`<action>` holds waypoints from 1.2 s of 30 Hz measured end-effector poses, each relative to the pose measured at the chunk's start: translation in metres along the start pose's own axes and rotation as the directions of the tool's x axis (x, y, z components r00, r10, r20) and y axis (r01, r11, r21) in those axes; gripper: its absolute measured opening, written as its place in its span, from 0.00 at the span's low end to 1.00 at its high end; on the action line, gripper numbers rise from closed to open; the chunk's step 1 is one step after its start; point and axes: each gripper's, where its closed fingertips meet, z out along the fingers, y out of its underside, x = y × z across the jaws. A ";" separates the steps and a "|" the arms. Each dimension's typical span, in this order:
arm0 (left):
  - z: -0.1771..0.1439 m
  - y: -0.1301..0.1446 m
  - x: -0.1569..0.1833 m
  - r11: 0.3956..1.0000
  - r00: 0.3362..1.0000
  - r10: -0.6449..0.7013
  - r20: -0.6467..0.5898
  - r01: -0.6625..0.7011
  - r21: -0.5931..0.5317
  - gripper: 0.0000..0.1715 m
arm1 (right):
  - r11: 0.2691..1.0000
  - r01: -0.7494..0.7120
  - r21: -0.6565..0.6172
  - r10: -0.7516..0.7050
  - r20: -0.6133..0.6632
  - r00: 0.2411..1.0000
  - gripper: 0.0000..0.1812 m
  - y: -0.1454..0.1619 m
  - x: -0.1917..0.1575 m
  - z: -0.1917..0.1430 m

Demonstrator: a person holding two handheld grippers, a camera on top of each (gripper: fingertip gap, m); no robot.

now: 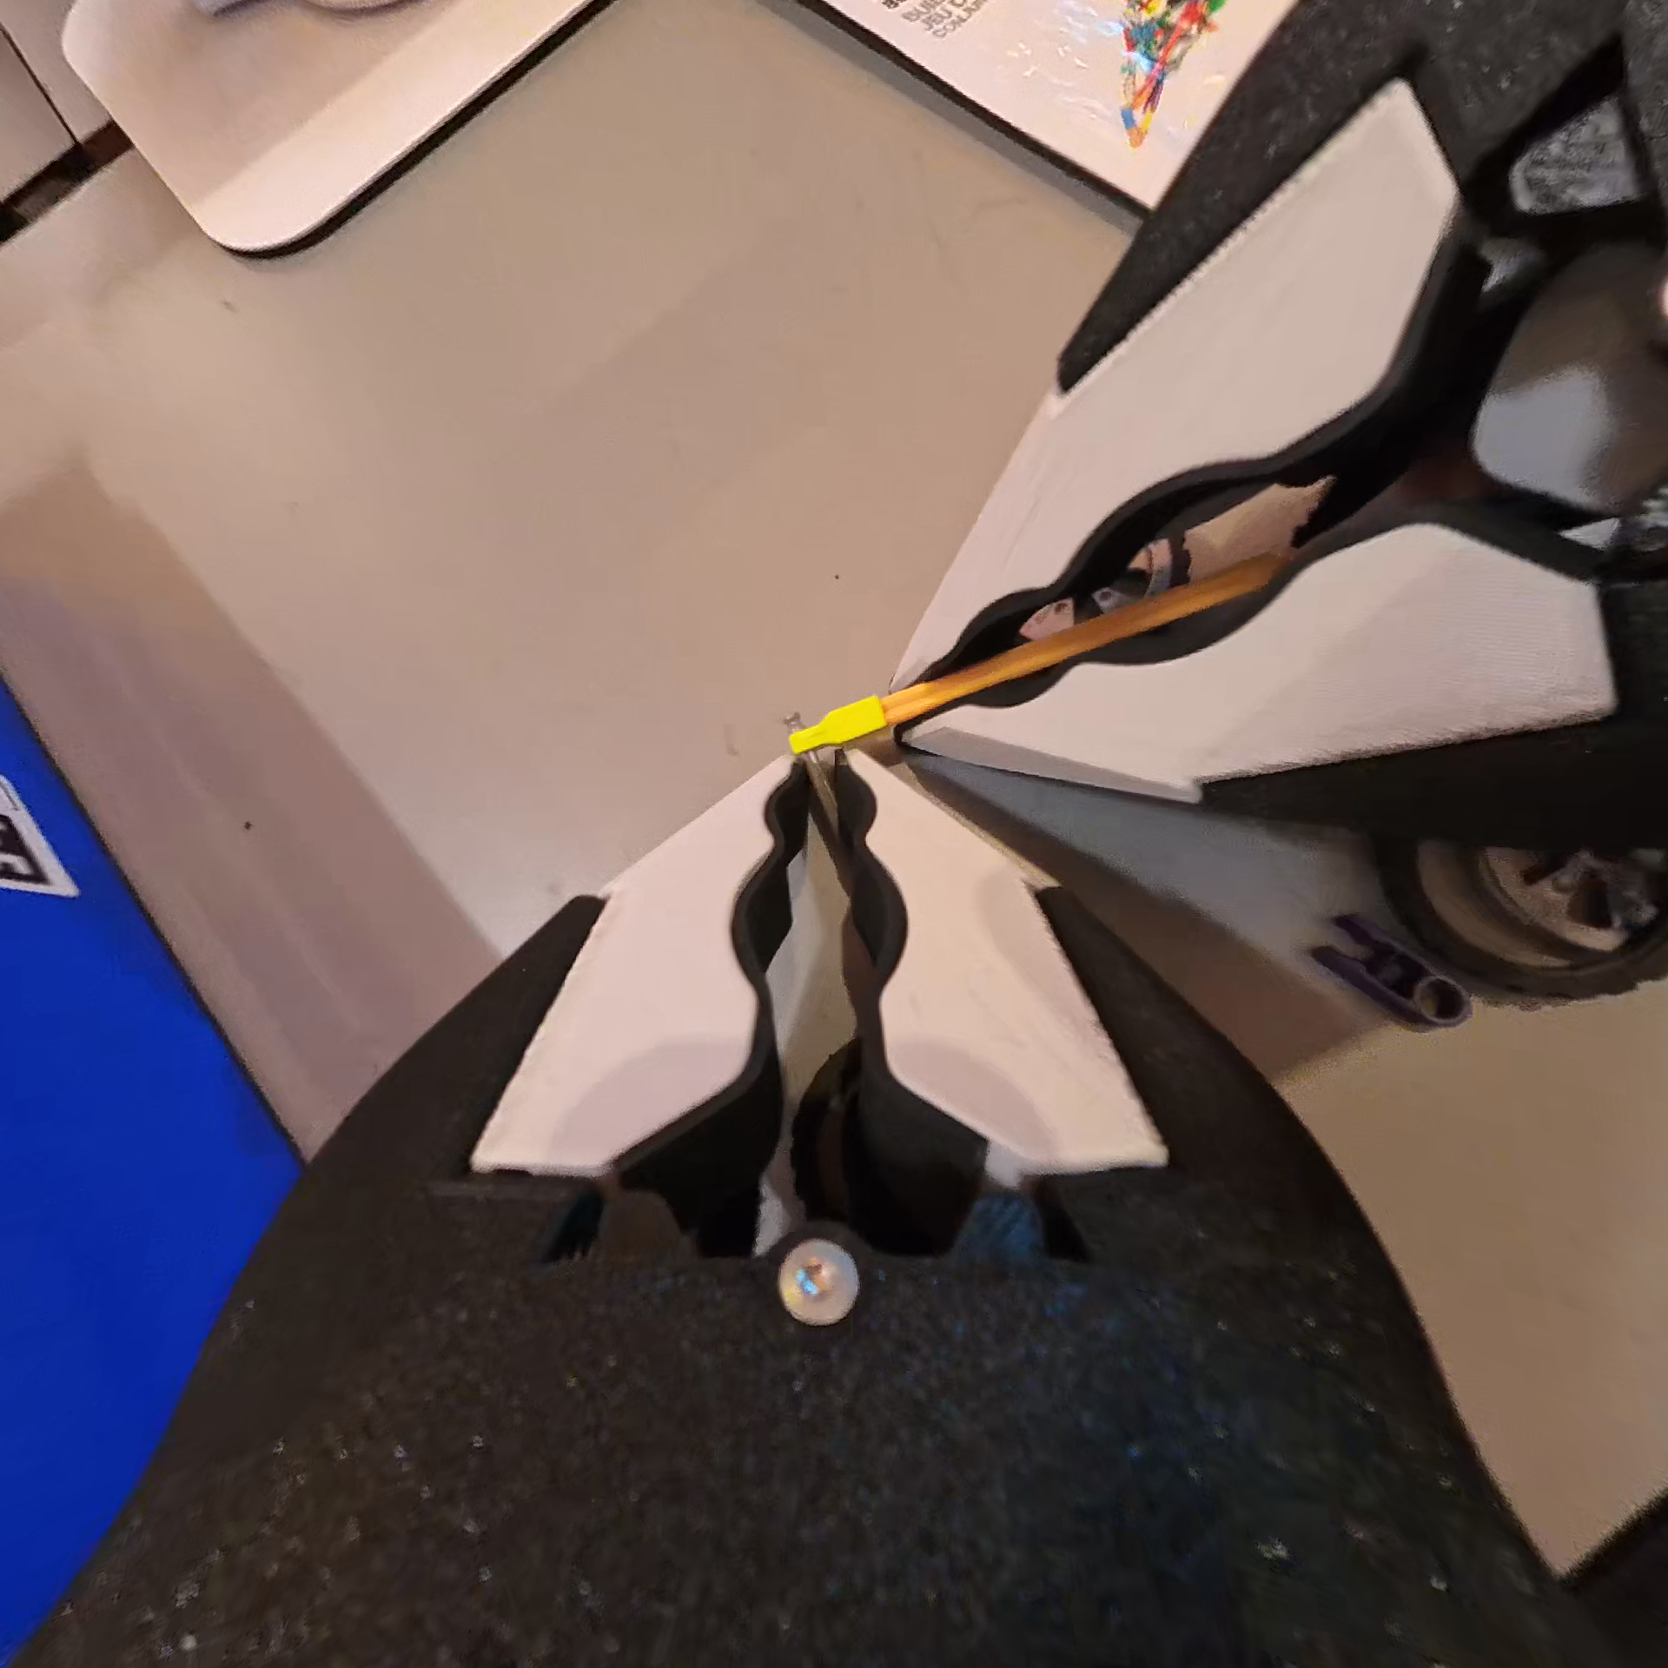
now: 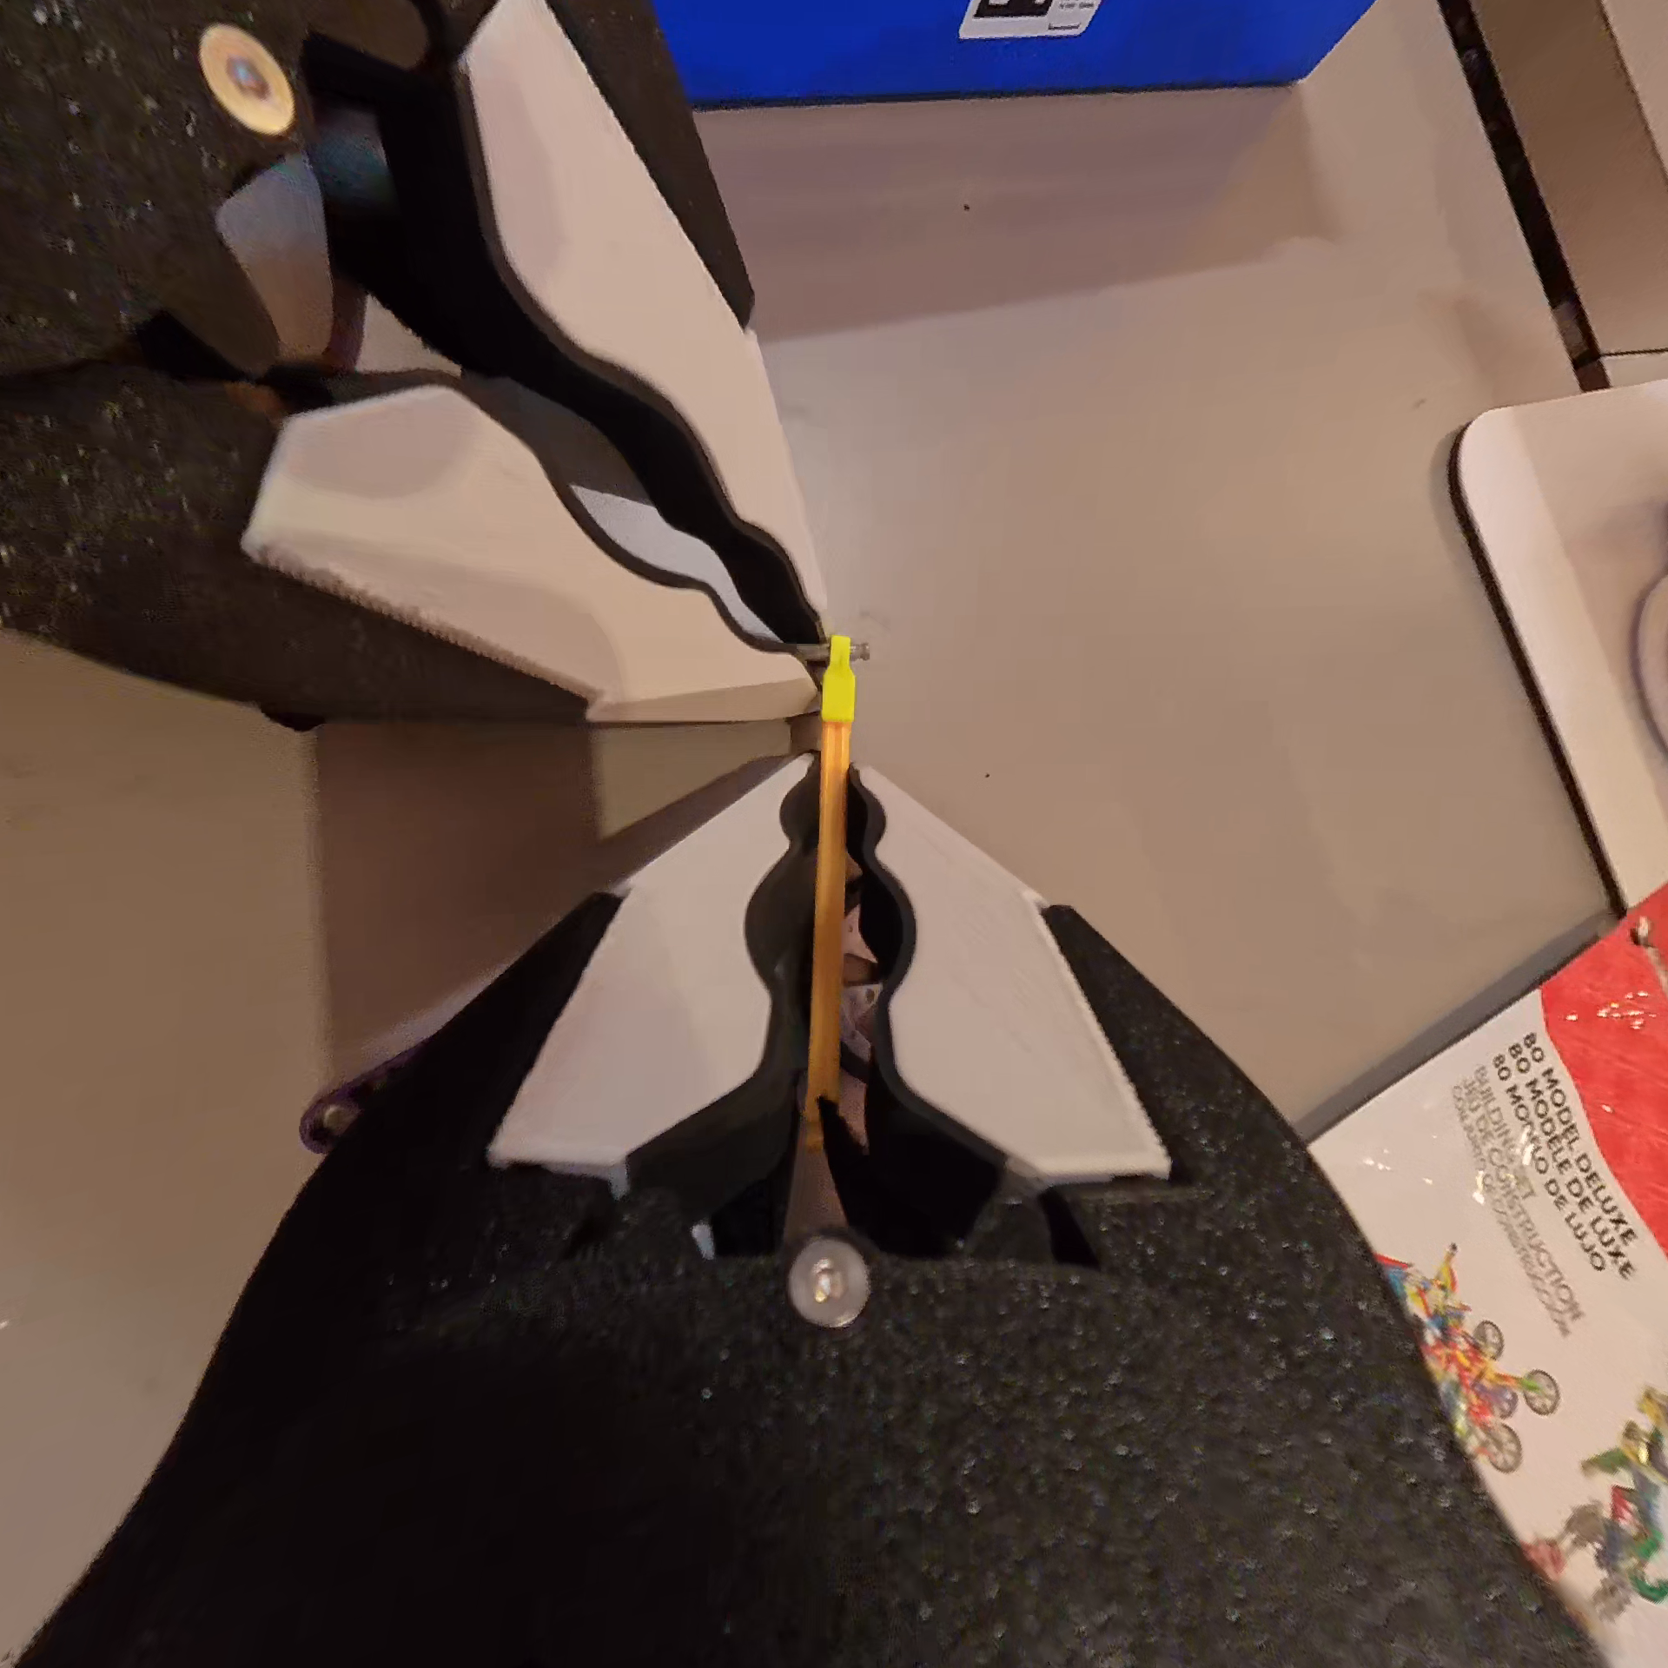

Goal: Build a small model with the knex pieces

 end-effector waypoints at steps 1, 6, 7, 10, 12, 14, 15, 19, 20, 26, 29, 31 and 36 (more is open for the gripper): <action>0.000 0.000 0.000 1.000 1.000 -0.015 -0.016 0.015 0.002 0.02 | 1.000 0.002 0.002 -0.002 0.003 1.000 0.00 0.000 0.000 0.000; -0.005 0.001 0.000 0.999 0.998 -0.030 -0.053 0.031 0.018 0.07 | 1.000 -0.014 0.012 0.014 0.022 1.000 0.01 0.000 0.002 0.001; -0.005 0.002 0.001 0.999 0.997 -0.039 -0.068 0.040 0.015 0.07 | 1.000 -0.025 0.017 0.025 0.032 0.999 0.01 0.000 0.002 0.001; -0.004 0.003 0.002 1.000 0.997 -0.028 -0.071 0.029 0.005 0.07 | 0.998 -0.050 0.024 0.048 0.058 0.997 0.01 0.000 0.002 0.000; -0.003 0.002 0.003 1.000 0.997 -0.014 -0.070 0.014 0.004 0.05 | 0.998 -0.051 0.025 0.050 0.064 0.997 0.01 0.000 0.001 0.000; -0.003 0.002 0.001 1.000 0.997 -0.023 -0.071 0.024 0.003 0.01 | 0.998 -0.050 0.024 0.048 0.066 0.997 0.01 0.000 0.001 0.000; -0.003 0.002 0.001 0.999 0.996 -0.034 -0.079 0.034 0.003 0.01 | 0.999 -0.040 0.019 0.039 0.062 0.997 0.01 0.000 0.002 0.000; -0.004 0.002 0.004 1.000 0.994 -0.028 -0.106 0.029 0.004 0.05 | 0.999 -0.041 0.031 0.039 0.058 0.998 0.01 -0.001 0.008 -0.010; -0.004 0.003 0.004 1.000 0.994 -0.022 -0.107 0.023 0.003 0.05 | 0.998 -0.050 0.028 0.048 0.064 0.997 0.01 0.000 0.009 -0.012; -0.003 0.002 0.005 1.000 0.992 -0.016 -0.123 0.015 -0.009 0.08 | 0.997 -0.077 0.000 0.077 0.102 0.992 0.02 0.012 0.013 -0.014; -0.002 0.001 0.005 1.000 0.991 -0.017 -0.133 0.015 -0.015 0.07 | 0.998 -0.067 -0.013 0.068 0.112 0.991 0.02 0.014 0.011 -0.011; -0.002 0.001 0.005 1.000 0.991 -0.009 -0.134 0.006 -0.019 0.02 | 0.998 -0.064 -0.015 0.065 0.111 0.992 0.02 0.014 0.011 -0.011; -0.002 0.000 0.004 1.000 0.991 -0.010 -0.133 0.008 -0.010 0.00 | 0.998 -0.063 -0.019 0.065 0.119 0.991 0.02 0.014 0.009 -0.010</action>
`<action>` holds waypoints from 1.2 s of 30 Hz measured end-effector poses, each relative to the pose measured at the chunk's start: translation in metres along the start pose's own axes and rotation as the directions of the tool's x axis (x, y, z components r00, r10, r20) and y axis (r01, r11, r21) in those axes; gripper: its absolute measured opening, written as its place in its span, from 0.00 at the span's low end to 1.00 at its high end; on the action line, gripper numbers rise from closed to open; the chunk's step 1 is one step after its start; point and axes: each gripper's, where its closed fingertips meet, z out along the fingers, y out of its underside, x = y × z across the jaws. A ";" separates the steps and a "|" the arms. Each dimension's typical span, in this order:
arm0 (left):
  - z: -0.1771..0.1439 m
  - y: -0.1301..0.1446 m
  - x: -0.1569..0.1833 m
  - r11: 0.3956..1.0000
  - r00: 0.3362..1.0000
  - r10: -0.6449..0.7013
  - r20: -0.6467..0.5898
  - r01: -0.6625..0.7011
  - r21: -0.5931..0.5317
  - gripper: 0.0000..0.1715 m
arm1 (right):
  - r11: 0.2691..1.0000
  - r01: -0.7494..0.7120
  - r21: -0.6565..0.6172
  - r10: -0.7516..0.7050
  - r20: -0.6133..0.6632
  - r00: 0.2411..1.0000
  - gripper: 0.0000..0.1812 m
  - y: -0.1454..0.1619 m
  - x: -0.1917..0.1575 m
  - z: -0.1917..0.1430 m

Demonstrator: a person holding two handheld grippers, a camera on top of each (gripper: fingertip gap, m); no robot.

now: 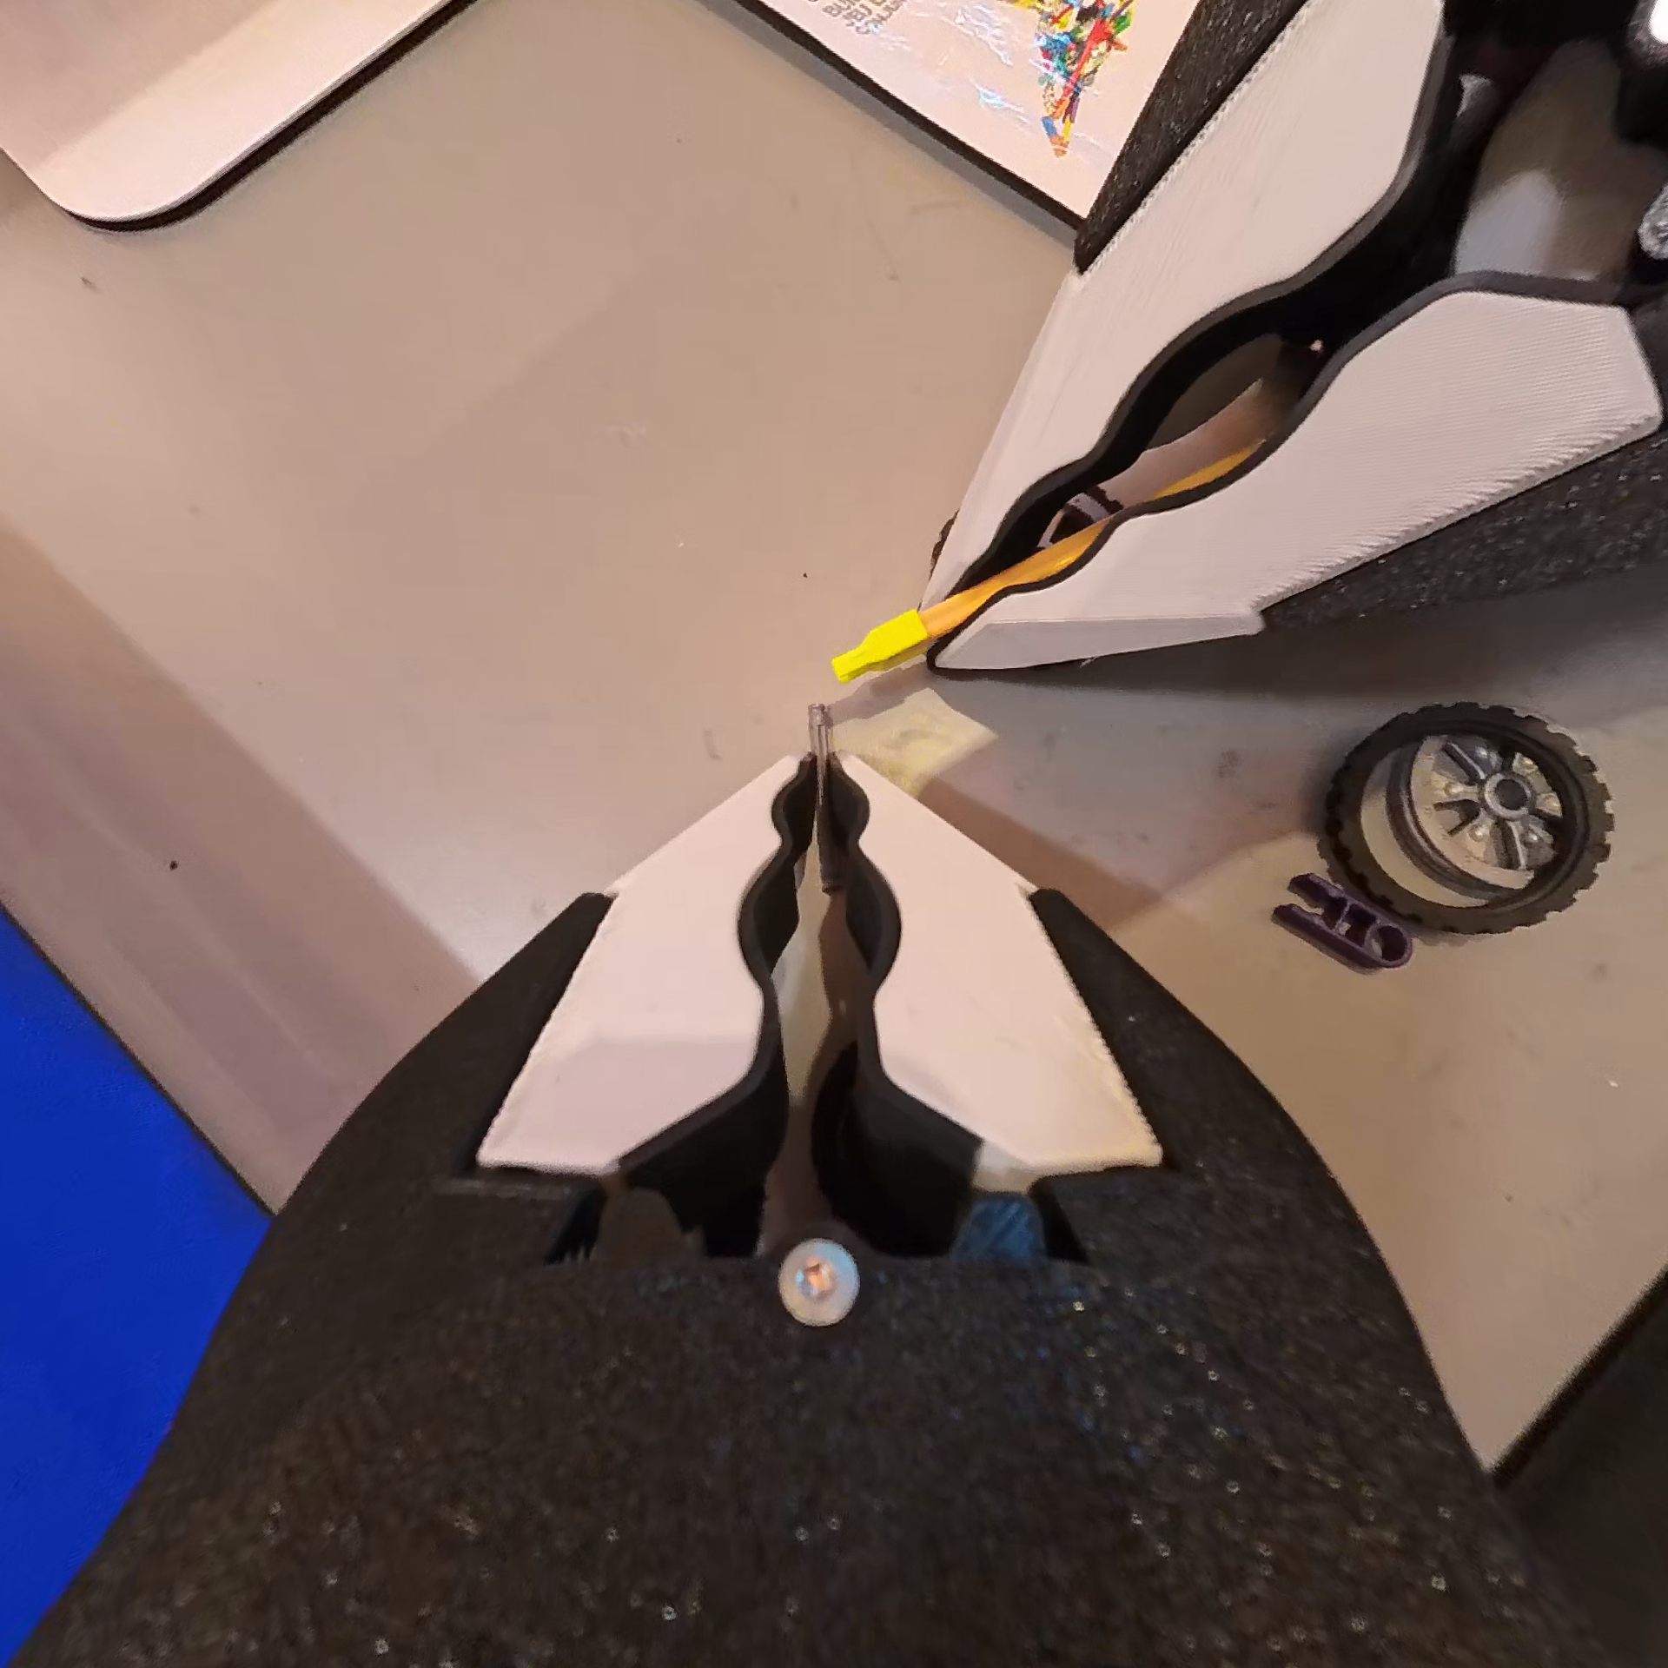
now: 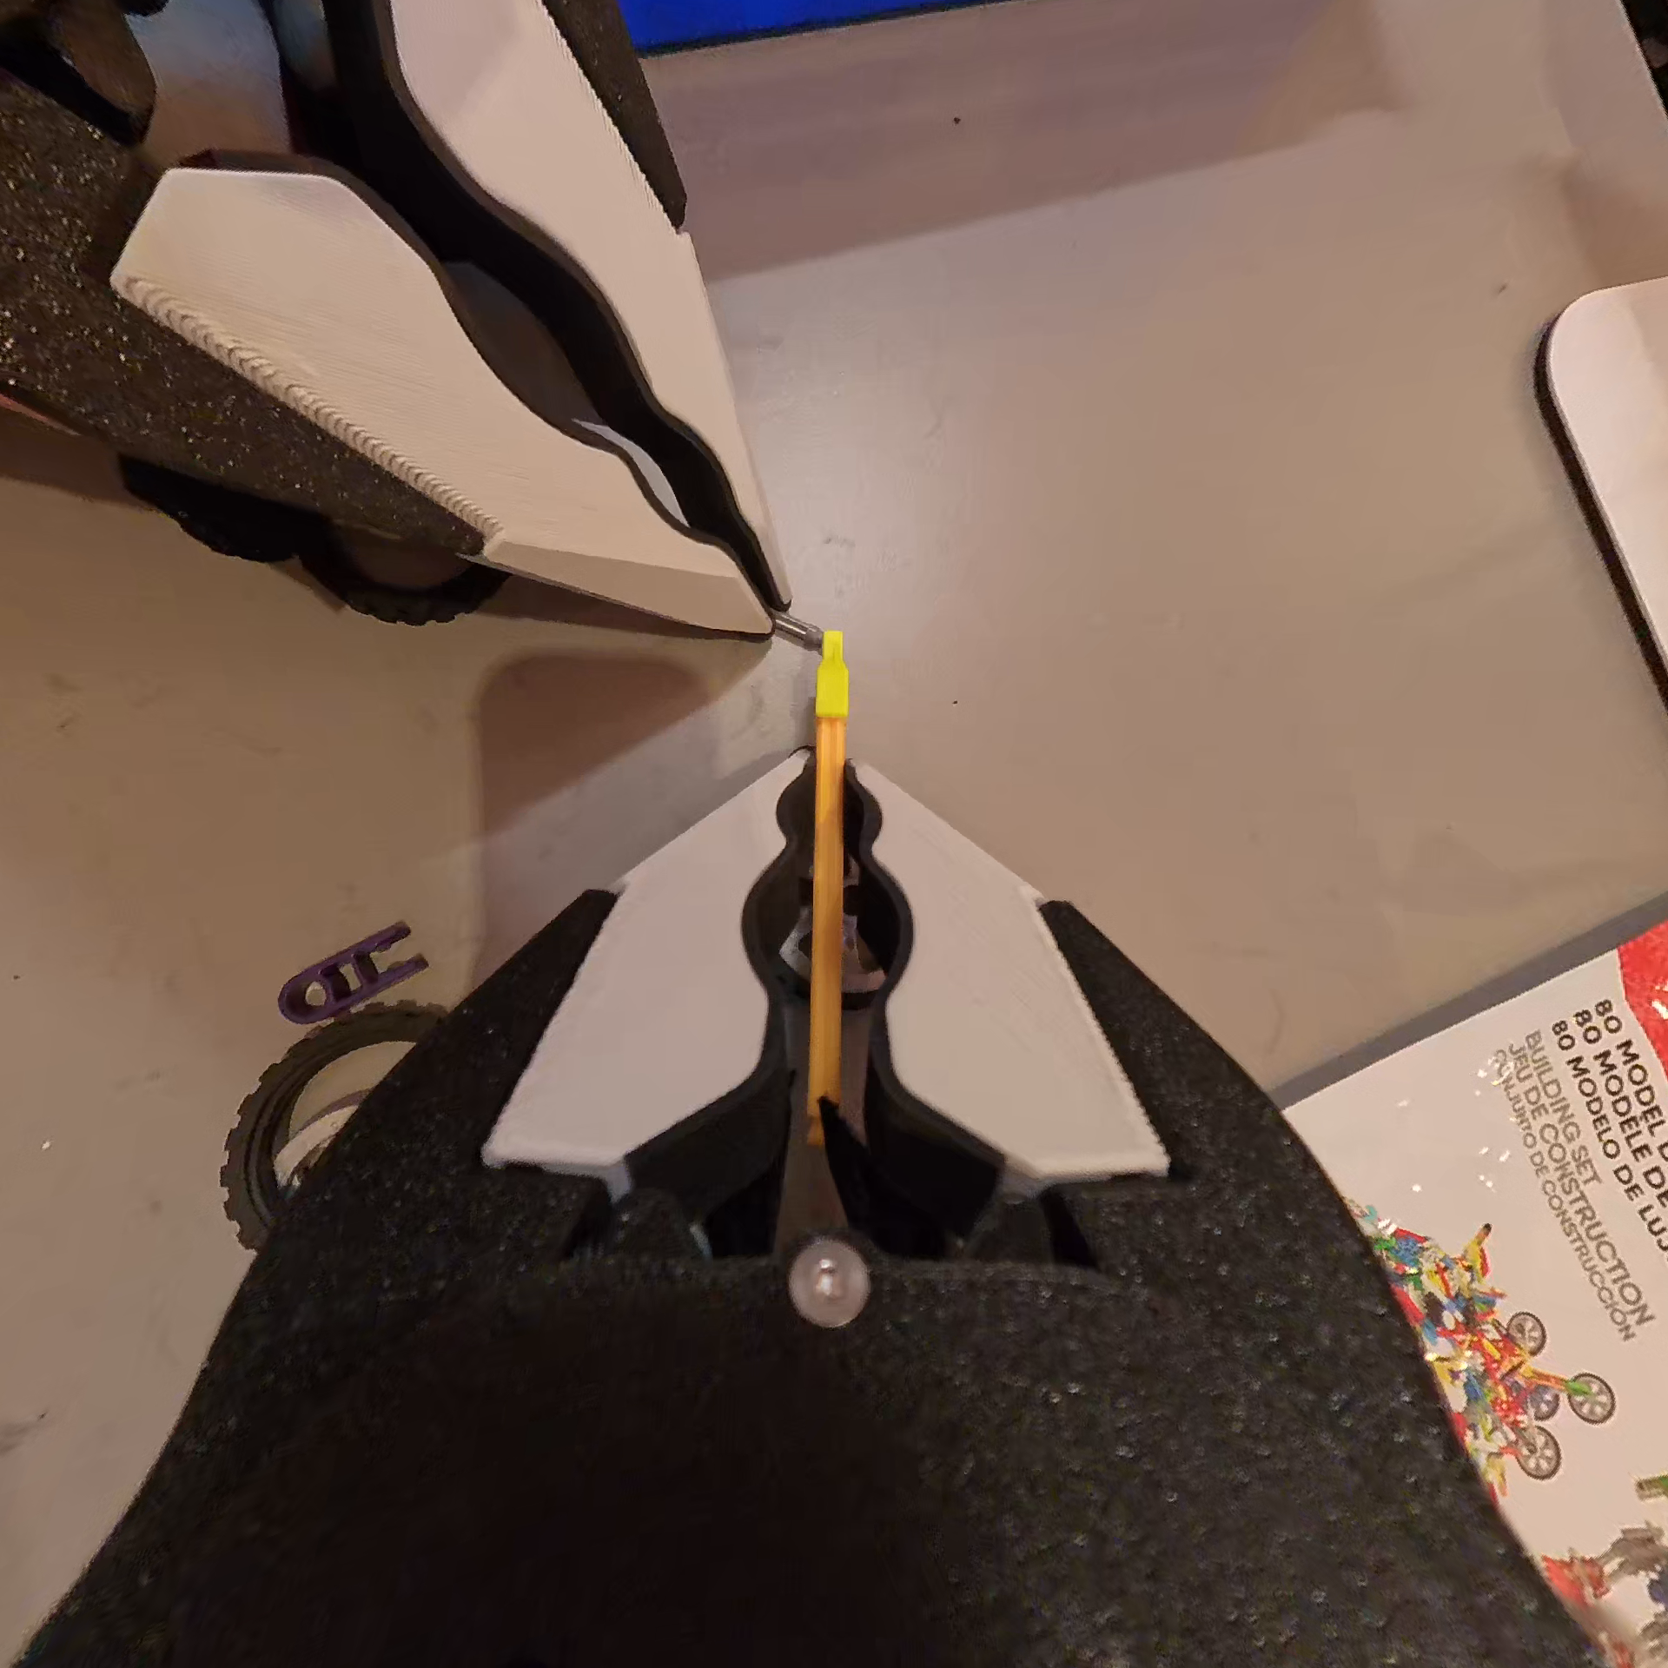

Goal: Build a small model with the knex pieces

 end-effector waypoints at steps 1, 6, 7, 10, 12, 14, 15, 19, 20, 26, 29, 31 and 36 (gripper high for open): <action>-0.001 -0.001 0.001 1.000 1.000 -0.002 -0.006 0.002 0.009 0.00 | 1.000 -0.001 0.000 0.001 0.001 1.000 0.02 0.000 0.000 0.000; -0.009 -0.013 0.003 0.995 0.999 -0.048 -0.025 0.050 0.091 0.00 | 1.000 -0.007 0.004 0.007 0.010 1.000 0.02 0.000 -0.001 -0.001; -0.008 -0.011 0.004 0.994 0.997 -0.062 -0.038 0.065 0.088 0.00 | 1.000 -0.009 0.007 0.009 0.012 1.000 0.02 0.000 -0.001 0.000; -0.008 -0.012 0.006 0.990 0.993 -0.090 -0.073 0.098 0.099 0.00 | 1.000 -0.015 0.012 0.014 0.021 1.000 0.02 0.000 -0.002 0.000; -0.007 -0.012 0.006 0.990 0.992 -0.095 -0.082 0.103 0.099 0.00 | 1.000 -0.014 0.012 0.014 0.020 1.000 0.02 0.000 -0.002 0.001; -0.008 -0.013 0.008 0.988 0.989 -0.105 -0.103 0.115 0.105 0.00 | 1.000 -0.015 0.014 0.015 0.023 1.000 0.02 0.000 -0.002 0.001; -0.008 -0.013 0.008 0.987 0.988 -0.107 -0.109 0.118 0.106 0.00 | 1.000 -0.017 0.017 0.017 0.025 1.000 0.02 0.000 -0.003 0.001; -0.007 -0.013 0.010 0.989 0.988 -0.095 -0.118 0.107 0.101 0.00 | 1.000 -0.017 0.023 0.016 0.029 0.999 0.02 0.000 -0.003 0.001; -0.007 -0.013 0.011 0.989 0.988 -0.096 -0.121 0.108 0.102 0.00 | 1.000 -0.017 0.025 0.016 0.029 0.999 0.02 0.000 -0.003 0.001; -0.006 -0.012 0.014 0.992 0.990 -0.067 -0.125 0.080 0.097 0.00 | 1.000 -0.003 0.029 0.002 0.020 1.000 0.01 0.000 -0.003 0.001; -0.004 -0.010 0.018 0.995 0.990 -0.044 -0.131 0.055 0.080 0.00 | 0.999 -0.010 0.048 0.008 0.053 0.999 0.02 -0.003 -0.008 0.002; -0.004 -0.010 0.019 0.996 0.992 -0.031 -0.121 0.041 0.078 0.00 | 0.999 -0.002 0.044 0.000 0.046 0.999 0.02 -0.002 -0.007 0.002; -0.015 -0.009 0.010 0.988 0.986 -0.083 -0.145 0.100 0.117 0.07 | 0.999 -0.005 0.048 0.002 0.050 0.999 0.02 -0.001 -0.005 -0.001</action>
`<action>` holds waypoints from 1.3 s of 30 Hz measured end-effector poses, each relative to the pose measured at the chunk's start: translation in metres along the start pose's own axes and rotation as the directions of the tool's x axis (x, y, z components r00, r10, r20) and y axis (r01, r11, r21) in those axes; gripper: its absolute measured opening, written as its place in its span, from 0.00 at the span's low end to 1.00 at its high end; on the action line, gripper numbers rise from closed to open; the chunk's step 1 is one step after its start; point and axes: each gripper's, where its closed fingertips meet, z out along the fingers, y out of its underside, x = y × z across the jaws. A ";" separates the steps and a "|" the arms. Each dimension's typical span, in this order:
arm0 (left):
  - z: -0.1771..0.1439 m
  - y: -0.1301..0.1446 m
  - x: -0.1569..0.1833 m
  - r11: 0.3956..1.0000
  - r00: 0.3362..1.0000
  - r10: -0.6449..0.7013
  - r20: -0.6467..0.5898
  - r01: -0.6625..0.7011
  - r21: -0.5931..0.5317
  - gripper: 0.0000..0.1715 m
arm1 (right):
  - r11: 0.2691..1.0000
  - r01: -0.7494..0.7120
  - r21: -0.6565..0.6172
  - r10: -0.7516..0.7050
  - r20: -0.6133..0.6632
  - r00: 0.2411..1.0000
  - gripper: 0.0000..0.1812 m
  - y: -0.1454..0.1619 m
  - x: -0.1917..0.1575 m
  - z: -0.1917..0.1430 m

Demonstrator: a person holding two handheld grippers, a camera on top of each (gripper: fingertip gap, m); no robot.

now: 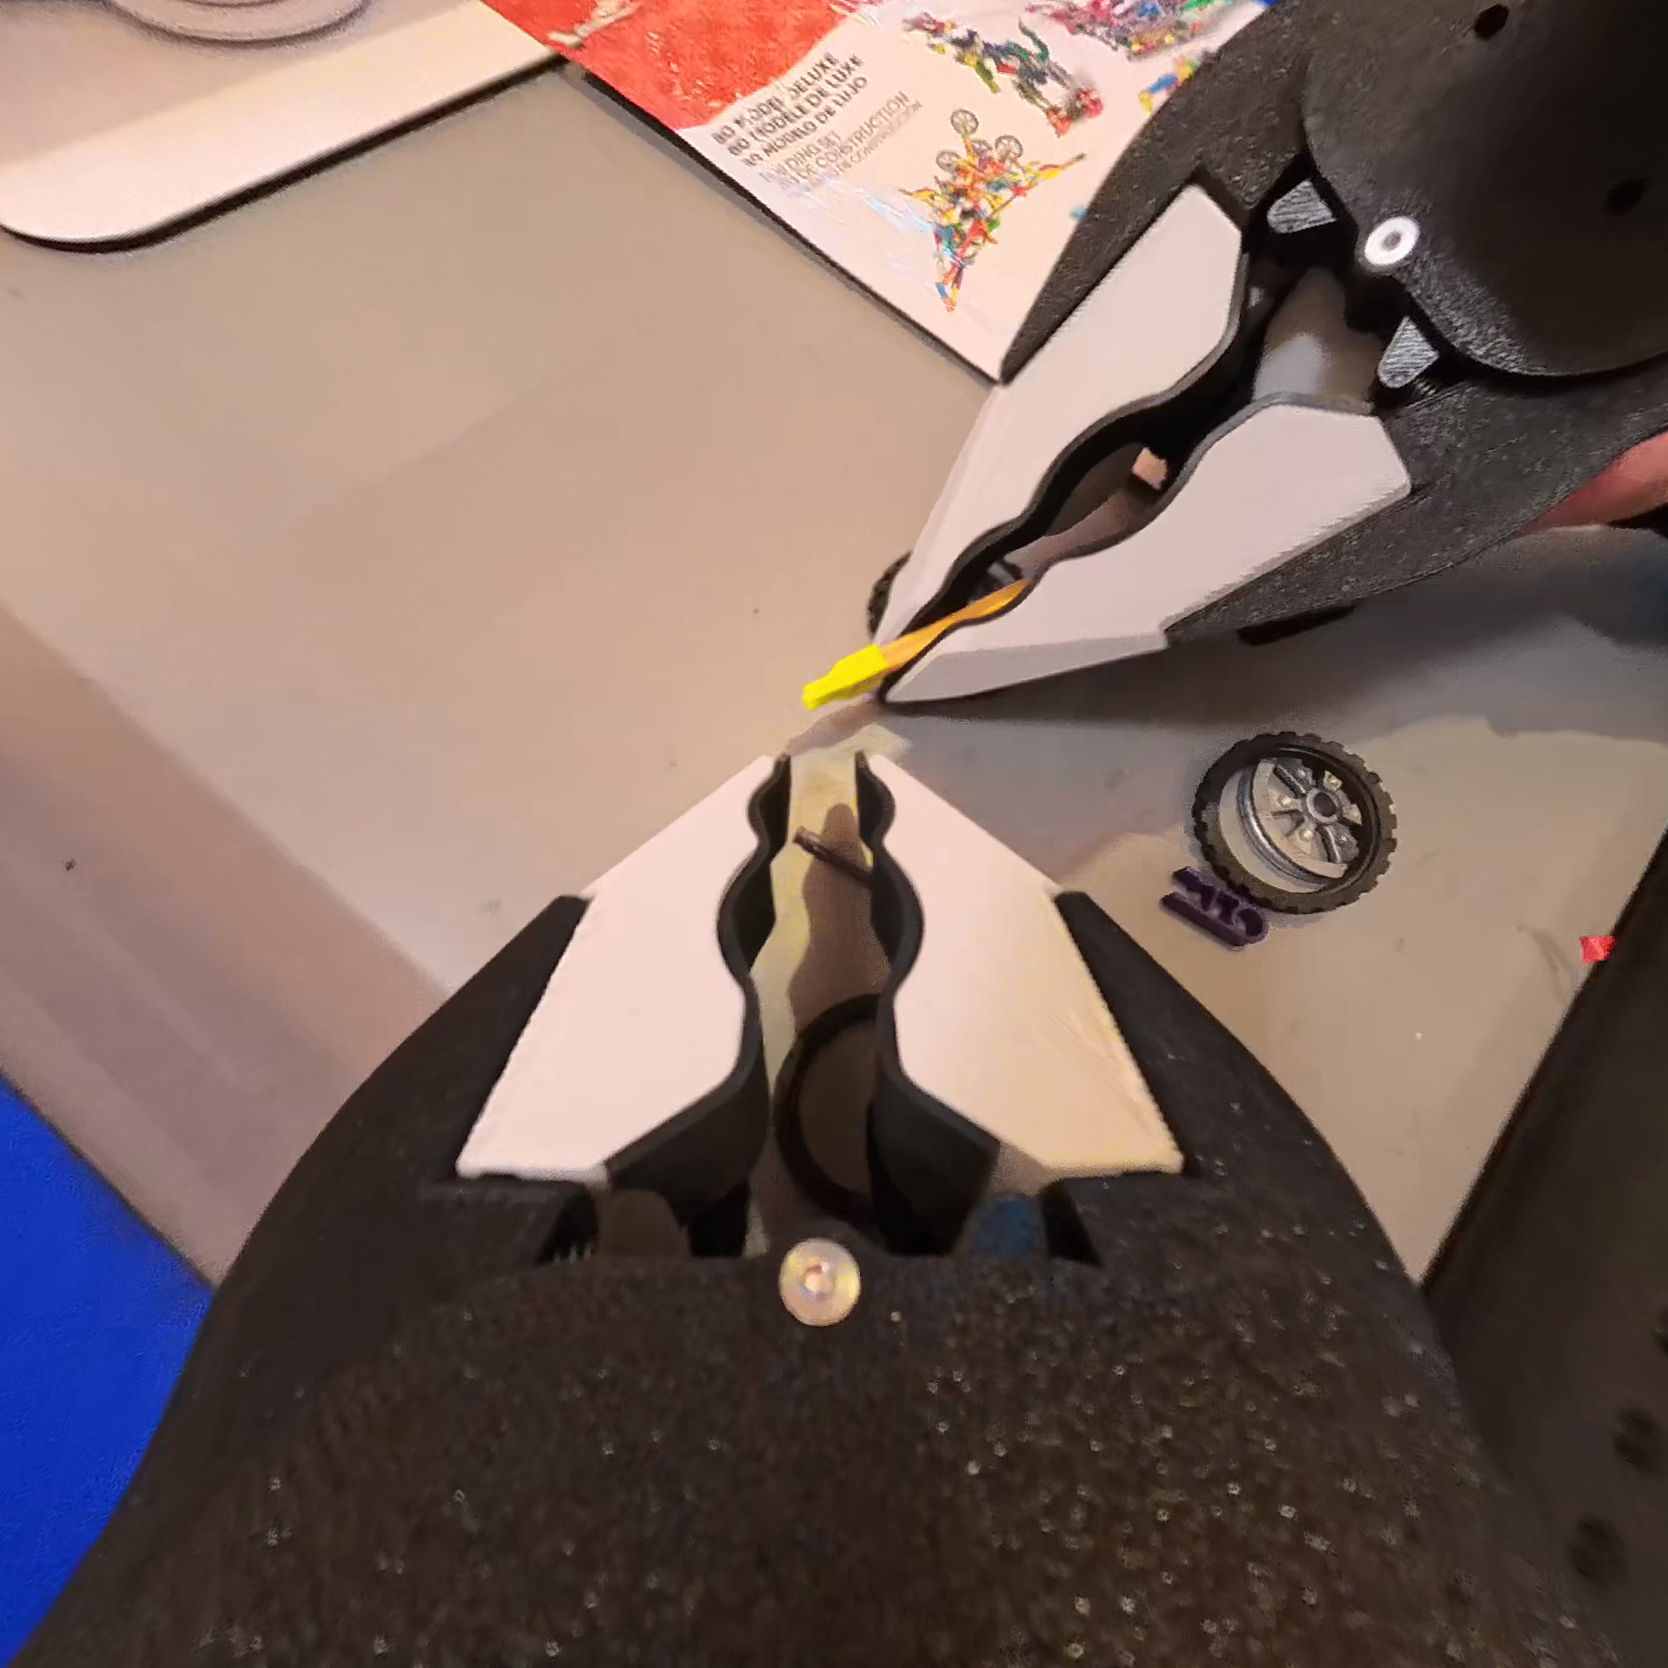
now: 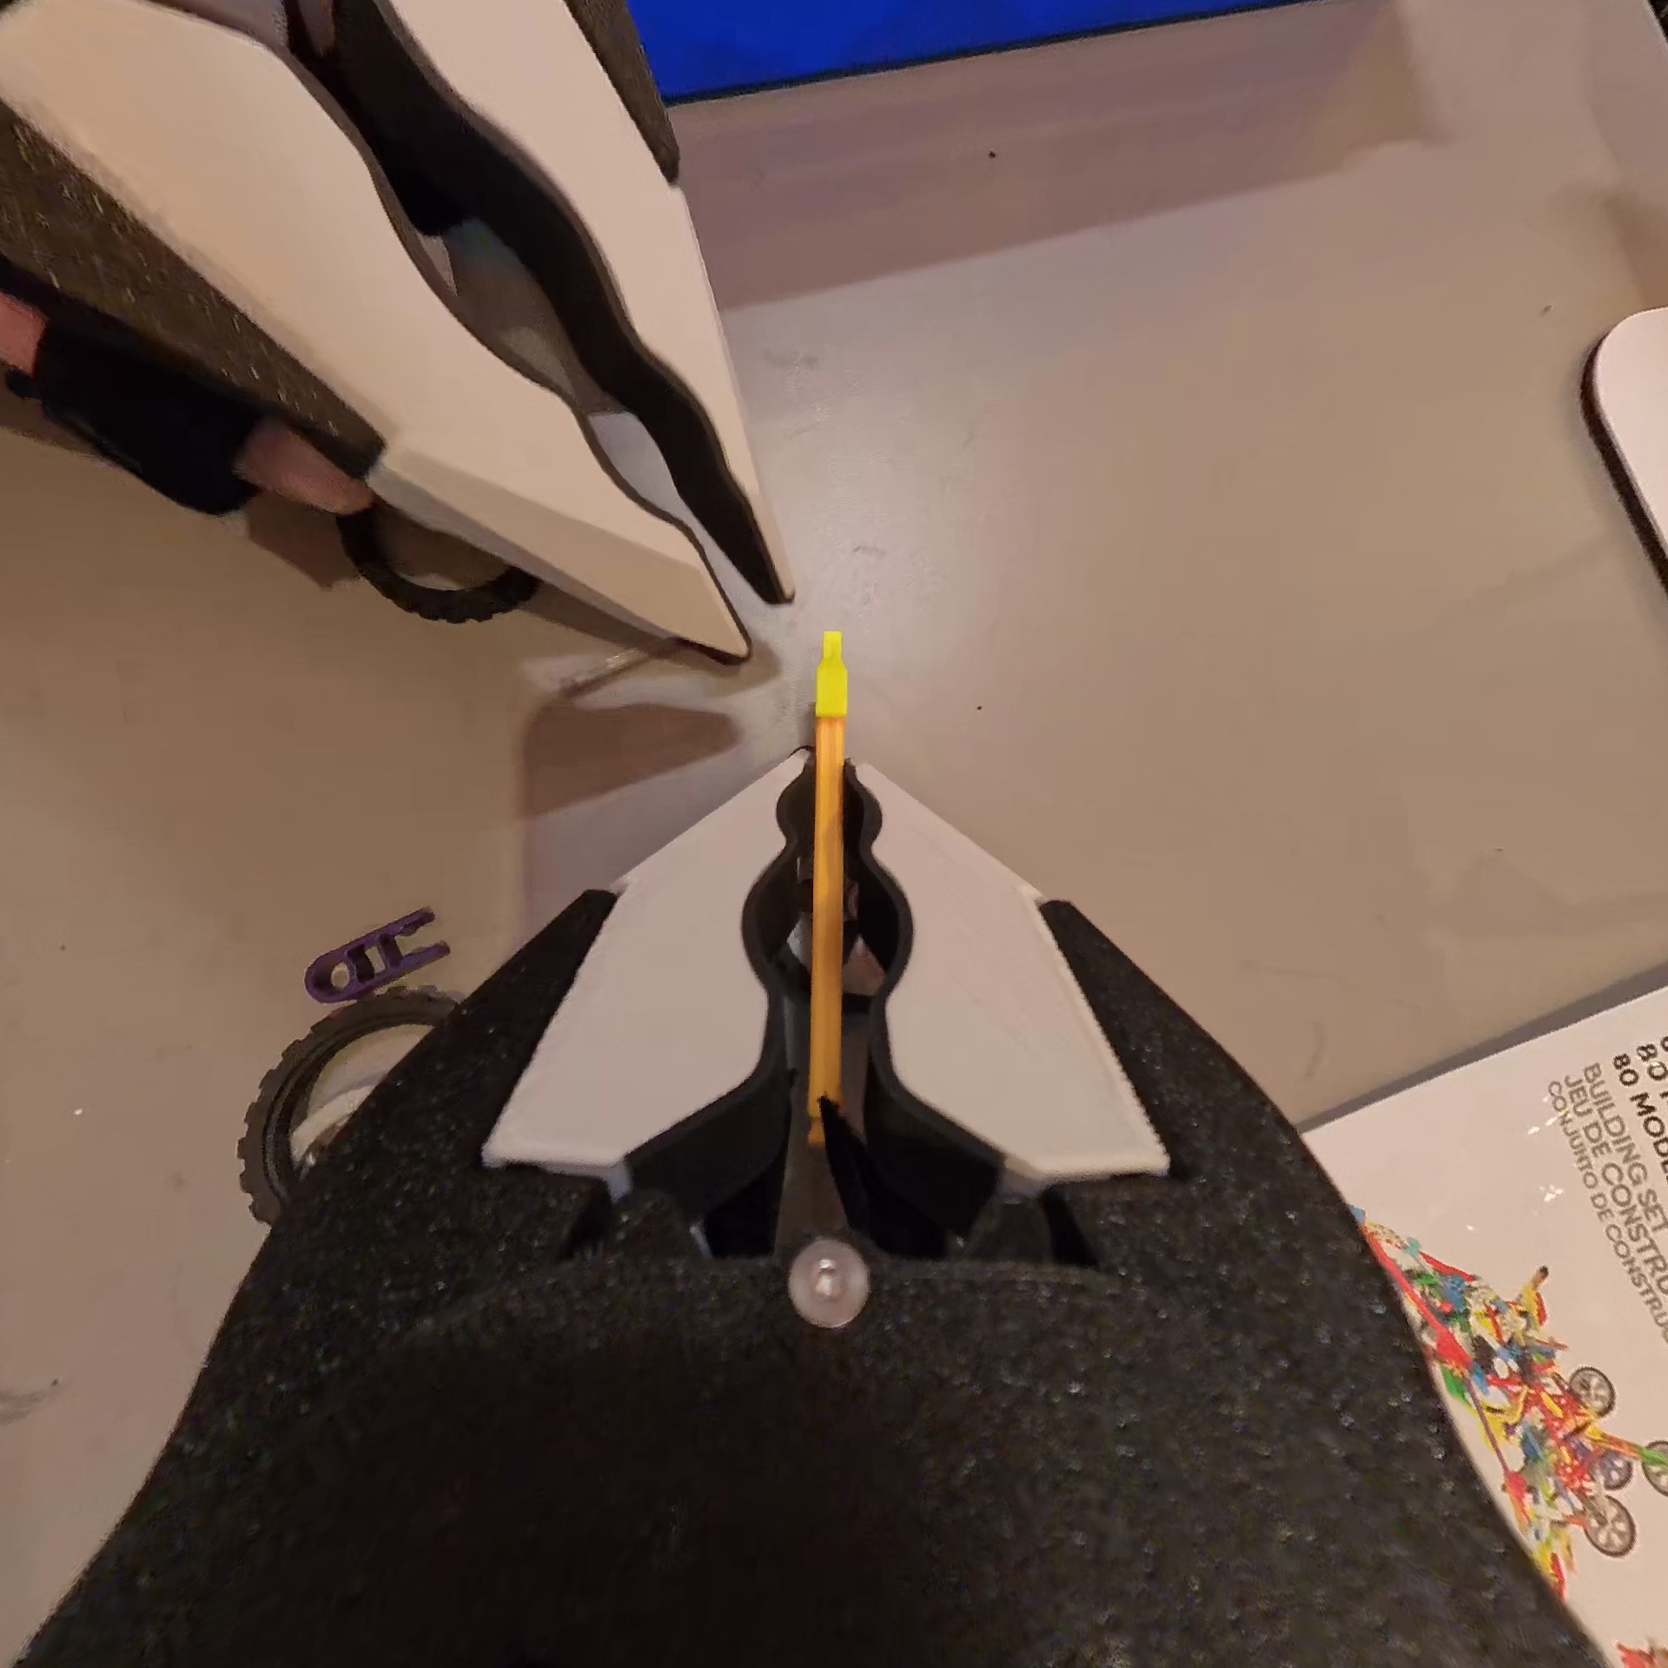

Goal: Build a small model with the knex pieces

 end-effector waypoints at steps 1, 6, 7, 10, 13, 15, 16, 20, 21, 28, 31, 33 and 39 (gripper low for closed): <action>-0.002 0.001 -0.002 1.000 1.000 -0.009 0.002 0.009 0.002 0.09 | 1.000 0.000 0.006 0.000 0.000 1.000 0.02 -0.001 0.001 -0.002; -0.012 0.009 -0.002 0.997 0.997 0.068 -0.022 -0.069 -0.044 0.20 | 0.999 0.021 0.028 -0.021 -0.002 1.000 0.02 -0.005 0.002 -0.008; -0.014 0.014 0.005 0.991 0.992 0.109 -0.063 -0.113 -0.068 0.25 | 0.999 0.030 0.026 -0.030 0.000 1.000 0.02 -0.005 0.001 -0.008; -0.016 0.027 0.005 0.952 0.964 0.260 -0.051 -0.265 -0.156 0.38 | 0.998 0.049 0.027 -0.049 0.012 0.999 0.02 -0.005 -0.002 -0.008; -0.015 0.032 0.003 0.929 0.949 0.302 -0.094 -0.315 -0.194 0.38 | 0.998 0.063 0.023 -0.064 0.027 0.998 0.02 -0.004 -0.005 -0.006; -0.015 0.034 0.001 0.929 0.949 0.282 -0.138 -0.306 -0.207 0.36 | 0.997 0.073 0.018 -0.073 0.038 0.997 0.02 -0.002 -0.007 -0.005; -0.015 0.034 0.000 0.930 0.949 0.276 -0.152 -0.304 -0.208 0.31 | 0.997 0.076 0.016 -0.076 0.042 0.996 0.02 -0.002 -0.008 -0.004; -0.016 0.035 0.001 0.921 0.933 0.293 -0.209 -0.334 -0.199 0.30 | 0.997 0.079 0.024 -0.080 0.064 0.995 0.02 -0.001 -0.009 -0.004; -0.016 0.035 0.002 0.916 0.928 0.306 -0.211 -0.348 -0.201 0.30 | 0.996 0.080 0.027 -0.081 0.070 0.994 0.02 -0.002 -0.010 -0.004; -0.012 0.031 0.002 0.945 0.969 0.215 -0.120 -0.237 -0.224 0.29 | 0.996 0.081 0.037 -0.084 0.079 0.993 0.02 -0.003 -0.009 -0.004; -0.012 0.032 0.000 0.937 0.966 0.239 -0.099 -0.257 -0.238 0.26 | 0.995 0.089 0.033 -0.092 0.086 0.992 0.02 -0.003 -0.011 -0.002; -0.012 0.032 0.001 0.936 0.961 0.252 -0.113 -0.272 -0.225 0.26 | 0.995 0.092 0.034 -0.094 0.090 0.991 0.02 -0.003 -0.012 -0.002; -0.013 0.034 0.010 0.913 0.927 0.330 -0.178 -0.361 -0.189 0.19 | 0.993 0.104 0.048 -0.109 0.102 0.989 0.02 -0.005 -0.016 -0.003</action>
